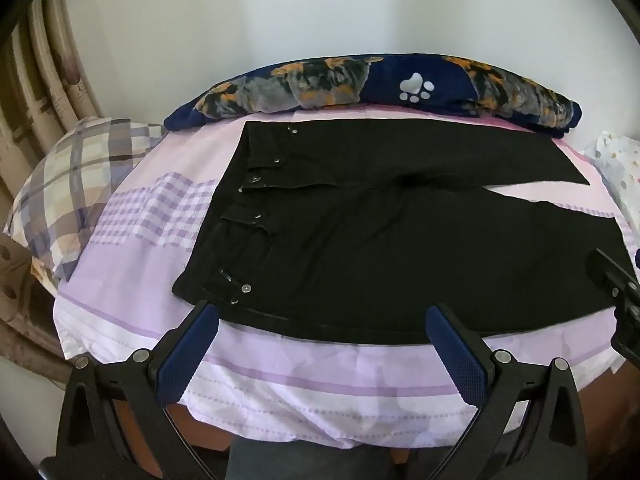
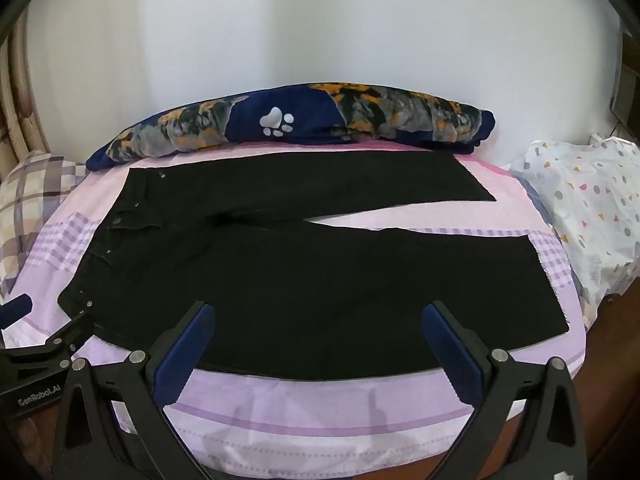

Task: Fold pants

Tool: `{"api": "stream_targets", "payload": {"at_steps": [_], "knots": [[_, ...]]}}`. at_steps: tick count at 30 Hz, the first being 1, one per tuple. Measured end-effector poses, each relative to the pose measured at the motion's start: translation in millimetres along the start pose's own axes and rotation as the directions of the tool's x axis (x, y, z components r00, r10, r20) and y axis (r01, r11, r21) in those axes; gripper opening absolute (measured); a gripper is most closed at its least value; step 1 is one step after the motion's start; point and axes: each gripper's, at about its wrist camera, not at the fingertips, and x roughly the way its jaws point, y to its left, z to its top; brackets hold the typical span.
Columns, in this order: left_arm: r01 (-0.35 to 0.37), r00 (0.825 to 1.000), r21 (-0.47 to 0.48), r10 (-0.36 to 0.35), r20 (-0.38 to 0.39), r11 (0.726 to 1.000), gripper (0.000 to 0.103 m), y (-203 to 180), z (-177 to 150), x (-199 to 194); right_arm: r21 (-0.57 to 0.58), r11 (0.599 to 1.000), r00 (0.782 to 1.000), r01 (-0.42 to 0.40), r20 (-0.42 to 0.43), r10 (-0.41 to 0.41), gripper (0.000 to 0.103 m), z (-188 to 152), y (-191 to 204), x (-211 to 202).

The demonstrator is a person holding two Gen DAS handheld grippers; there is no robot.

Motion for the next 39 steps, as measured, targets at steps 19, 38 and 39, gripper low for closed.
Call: {"api": "stream_targets", "payload": {"at_steps": [19, 38, 39], "knots": [[0.010, 1.000, -0.012, -0.010, 0.022, 1.000, 0.103, 5, -4, 15, 0.004, 1.000, 1.000, -0.001, 0.001, 0.001, 0.103, 6, 1, 18], [-0.007, 1.000, 0.023, 0.008, -0.025, 1.000, 0.103, -4, -6, 29, 0.007, 1.000, 1.000, -0.010, 0.012, 0.010, 0.103, -2, -2, 28], [-0.007, 1.000, 0.022, 0.008, -0.028, 1.000, 0.103, -4, -7, 30, 0.004, 1.000, 1.000, -0.013, 0.013, 0.013, 0.103, -3, -1, 28]]}}
